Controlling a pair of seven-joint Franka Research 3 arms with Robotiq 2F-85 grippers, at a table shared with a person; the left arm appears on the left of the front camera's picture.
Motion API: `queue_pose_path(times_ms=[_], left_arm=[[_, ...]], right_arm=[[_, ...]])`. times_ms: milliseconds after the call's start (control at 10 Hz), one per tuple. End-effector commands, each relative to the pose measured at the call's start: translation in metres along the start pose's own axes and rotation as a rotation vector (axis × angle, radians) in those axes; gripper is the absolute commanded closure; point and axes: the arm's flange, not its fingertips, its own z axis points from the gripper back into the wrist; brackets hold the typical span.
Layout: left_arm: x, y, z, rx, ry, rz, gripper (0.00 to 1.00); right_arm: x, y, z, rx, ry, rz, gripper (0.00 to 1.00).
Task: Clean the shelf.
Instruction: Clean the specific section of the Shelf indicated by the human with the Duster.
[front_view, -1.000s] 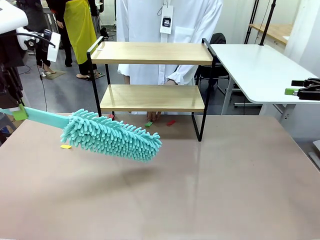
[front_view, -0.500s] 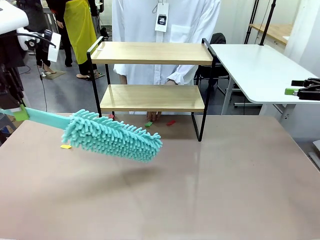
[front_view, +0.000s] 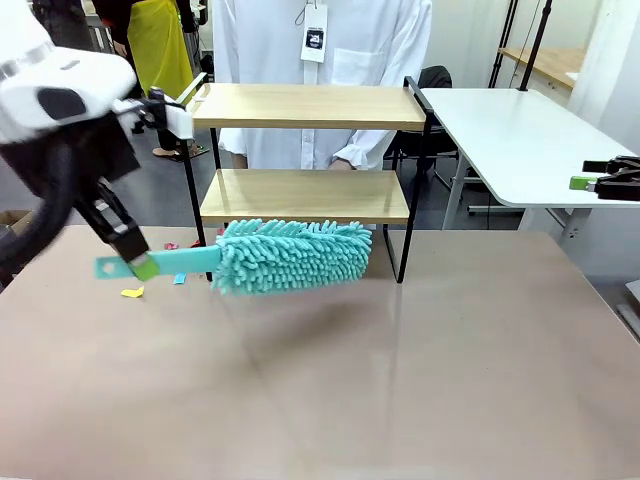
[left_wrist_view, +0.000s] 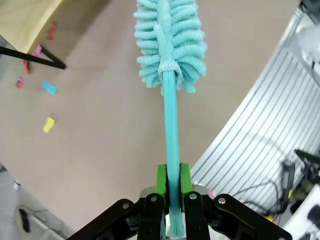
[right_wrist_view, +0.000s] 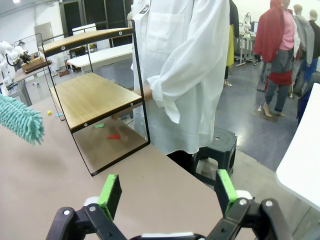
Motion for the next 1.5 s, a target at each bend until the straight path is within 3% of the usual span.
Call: queue_pose_path(times_ms=[0, 100, 300, 400, 500, 800, 1100, 1400], left_arm=[[0.006, -0.030, -0.018, 0.045, -0.019, 0.096, 0.87], [0.017, -0.045, -0.033, 0.076, -0.012, 0.150, 0.87], [0.035, -0.056, -0.063, 0.026, -0.015, 0.172, 0.87], [0.043, -0.059, -0.077, 0.021, 0.039, 0.125, 0.87], [0.024, -0.059, -0.050, 0.057, 0.008, 0.141, 0.87], [0.032, -0.061, -0.068, 0.042, 0.030, 0.135, 0.87], [0.073, -0.075, -0.105, 0.016, -0.068, 0.334, 0.87], [0.094, -0.081, -0.132, 0.003, -0.112, 0.422, 0.87]], right_arm=[[0.003, 0.001, 0.001, -0.002, 0.003, 0.005, 0.00], [0.003, 0.001, 0.001, -0.002, 0.003, 0.005, 0.00], [0.003, 0.001, 0.001, -0.002, 0.003, 0.005, 0.00], [0.003, 0.001, 0.001, -0.002, 0.003, 0.005, 0.00], [0.003, 0.001, 0.001, -0.002, 0.003, 0.005, 0.00], [0.003, 0.001, 0.001, -0.002, 0.003, 0.005, 0.00], [0.003, 0.001, 0.001, -0.002, 0.003, 0.005, 0.00], [0.003, 0.001, 0.001, -0.002, 0.003, 0.005, 0.00]])
